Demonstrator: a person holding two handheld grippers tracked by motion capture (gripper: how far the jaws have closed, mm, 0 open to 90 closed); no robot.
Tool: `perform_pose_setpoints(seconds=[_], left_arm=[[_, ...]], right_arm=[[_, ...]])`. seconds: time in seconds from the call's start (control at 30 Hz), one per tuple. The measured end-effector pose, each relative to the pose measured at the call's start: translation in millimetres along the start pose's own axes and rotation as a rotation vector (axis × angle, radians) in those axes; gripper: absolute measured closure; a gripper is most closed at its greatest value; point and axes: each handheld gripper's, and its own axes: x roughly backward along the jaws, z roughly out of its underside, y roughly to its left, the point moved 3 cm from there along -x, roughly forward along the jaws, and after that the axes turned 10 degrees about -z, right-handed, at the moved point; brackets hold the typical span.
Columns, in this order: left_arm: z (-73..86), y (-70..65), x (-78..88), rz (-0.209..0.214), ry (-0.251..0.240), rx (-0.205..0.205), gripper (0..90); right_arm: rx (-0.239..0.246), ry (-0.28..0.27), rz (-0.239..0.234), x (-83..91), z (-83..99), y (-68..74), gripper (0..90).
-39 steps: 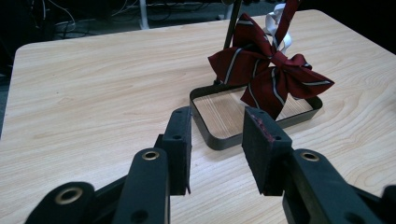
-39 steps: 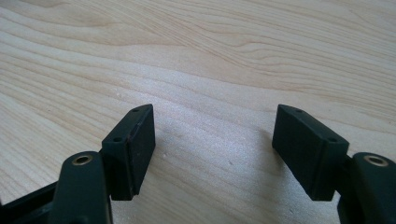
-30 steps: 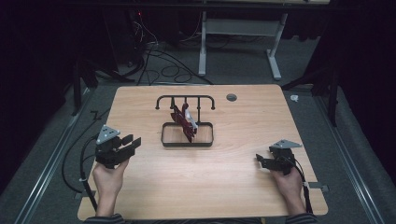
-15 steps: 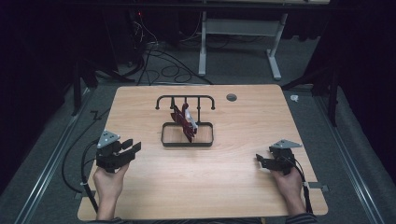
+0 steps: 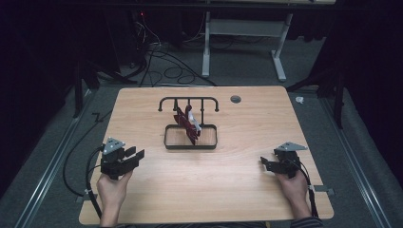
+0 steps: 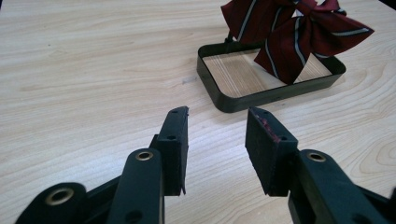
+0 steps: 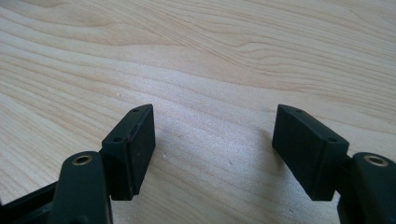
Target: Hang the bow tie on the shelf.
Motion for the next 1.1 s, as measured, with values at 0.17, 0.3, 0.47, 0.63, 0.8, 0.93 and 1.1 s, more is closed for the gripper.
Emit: perform_pose_setpoints(seconds=[0.17, 0.3, 0.47, 0.63, 0.8, 0.93, 1.1], left_arm=[[5.2, -0.7, -4.5, 0.0, 0.009, 0.008, 59.4], [12.6, -0.8, -10.4, -0.002, 0.031, 0.012, 59.0], [16.9, -1.8, -14.6, -0.002, 0.038, 0.019, 59.0], [21.1, -4.0, -19.5, 0.002, 0.052, 0.016, 59.0], [25.3, -6.7, -25.4, 0.003, 0.063, 0.017, 59.1], [27.9, -8.2, -29.1, 0.003, 0.072, 0.014, 59.0], [31.0, -9.7, -33.0, 0.002, 0.08, 0.013, 59.0]], right_arm=[[0.0, 0.0, 0.0, 0.0, 0.0, 0.0, 31.1], [0.0, 0.0, 0.0, 0.0, 0.0, 0.0, 31.1], [0.0, 0.0, 0.0, 0.0, 0.0, 0.0, 31.1], [0.0, 0.0, 0.0, 0.0, 0.0, 0.0, 31.1], [0.0, 0.0, 0.0, 0.0, 0.0, 0.0, 31.1], [0.0, 0.0, 0.0, 0.0, 0.0, 0.0, 31.1], [0.0, 0.0, 0.0, 0.0, 0.0, 0.0, 31.1]])
